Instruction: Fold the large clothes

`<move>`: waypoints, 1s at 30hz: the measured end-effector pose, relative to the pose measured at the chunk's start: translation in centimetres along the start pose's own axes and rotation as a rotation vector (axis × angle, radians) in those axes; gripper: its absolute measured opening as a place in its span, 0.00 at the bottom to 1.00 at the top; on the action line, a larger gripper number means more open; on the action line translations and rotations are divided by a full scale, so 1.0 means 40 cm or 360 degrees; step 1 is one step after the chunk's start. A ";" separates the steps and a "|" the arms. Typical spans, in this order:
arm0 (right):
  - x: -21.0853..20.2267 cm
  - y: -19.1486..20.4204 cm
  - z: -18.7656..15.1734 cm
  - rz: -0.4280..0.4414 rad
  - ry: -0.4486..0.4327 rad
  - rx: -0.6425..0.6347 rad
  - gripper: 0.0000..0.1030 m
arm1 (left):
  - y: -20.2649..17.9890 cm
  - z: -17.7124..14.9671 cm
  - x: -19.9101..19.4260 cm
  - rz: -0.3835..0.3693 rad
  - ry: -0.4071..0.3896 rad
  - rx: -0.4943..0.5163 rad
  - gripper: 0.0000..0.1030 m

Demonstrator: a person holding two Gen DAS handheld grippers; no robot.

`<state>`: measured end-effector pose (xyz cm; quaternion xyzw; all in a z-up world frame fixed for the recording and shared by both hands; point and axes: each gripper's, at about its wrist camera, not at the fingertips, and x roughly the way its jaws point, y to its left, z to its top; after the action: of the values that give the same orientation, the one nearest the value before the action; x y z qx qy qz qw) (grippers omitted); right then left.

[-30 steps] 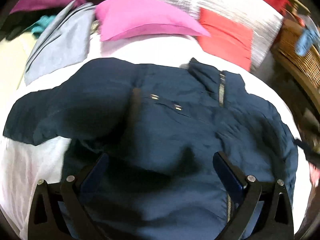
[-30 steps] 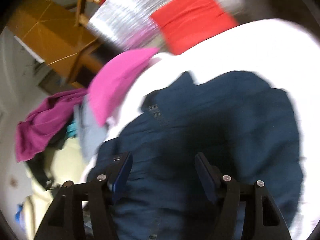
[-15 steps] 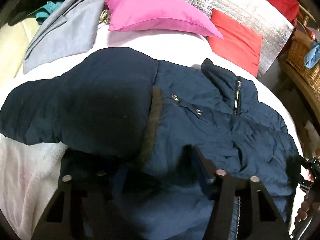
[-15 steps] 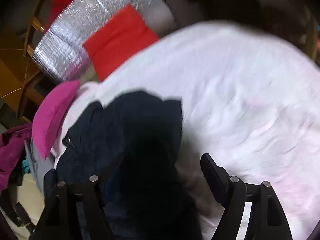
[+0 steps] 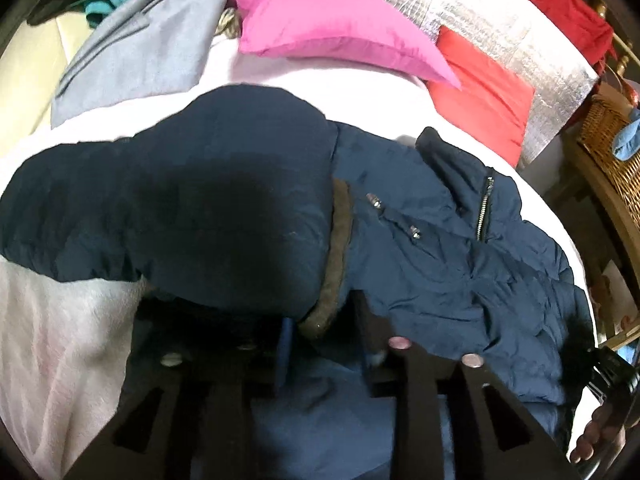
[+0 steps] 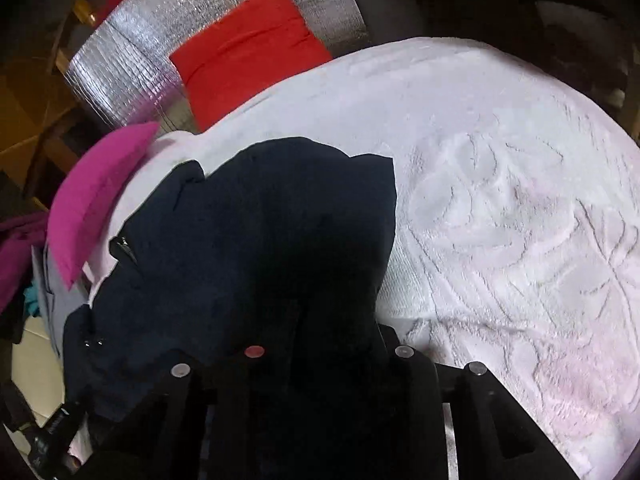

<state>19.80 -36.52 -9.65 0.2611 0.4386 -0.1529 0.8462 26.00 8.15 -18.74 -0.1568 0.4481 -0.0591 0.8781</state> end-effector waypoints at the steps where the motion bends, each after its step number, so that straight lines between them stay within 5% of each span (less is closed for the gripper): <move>1: -0.014 0.010 -0.001 -0.0011 -0.0011 -0.0006 0.62 | 0.002 0.000 0.002 -0.0025 0.0016 -0.0011 0.50; 3: -0.061 0.026 -0.006 -0.0052 -0.0109 -0.0024 0.75 | -0.002 0.000 0.000 -0.0026 0.0022 0.0001 0.55; 7: -0.154 0.080 -0.047 -0.0157 -0.0331 -0.0162 0.75 | 0.004 0.004 -0.023 -0.0056 0.0041 -0.0037 0.55; 10: -0.195 0.142 -0.088 -0.0100 -0.0432 -0.0270 0.75 | 0.025 -0.004 -0.074 -0.0175 0.0074 -0.0079 0.55; 13: -0.173 0.201 -0.116 0.0039 -0.0327 -0.0323 0.68 | 0.077 -0.015 -0.147 -0.0290 0.0026 -0.0179 0.64; 16: -0.119 0.249 -0.144 0.0178 -0.0115 -0.0327 0.35 | 0.174 -0.007 -0.210 -0.0289 -0.0103 -0.0366 0.68; 22: -0.099 0.299 -0.219 0.0290 -0.0003 -0.0344 0.35 | 0.444 -0.015 -0.235 -0.0092 -0.0216 -0.0941 0.71; 30: -0.144 0.303 -0.264 0.0290 -0.0002 -0.0397 0.35 | 0.548 -0.022 -0.140 -0.0273 -0.0152 -0.1259 0.70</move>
<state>15.45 -20.38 -6.25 0.1926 0.4282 -0.0200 0.8827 21.17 30.02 -22.10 -0.5219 0.3803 0.0523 0.7617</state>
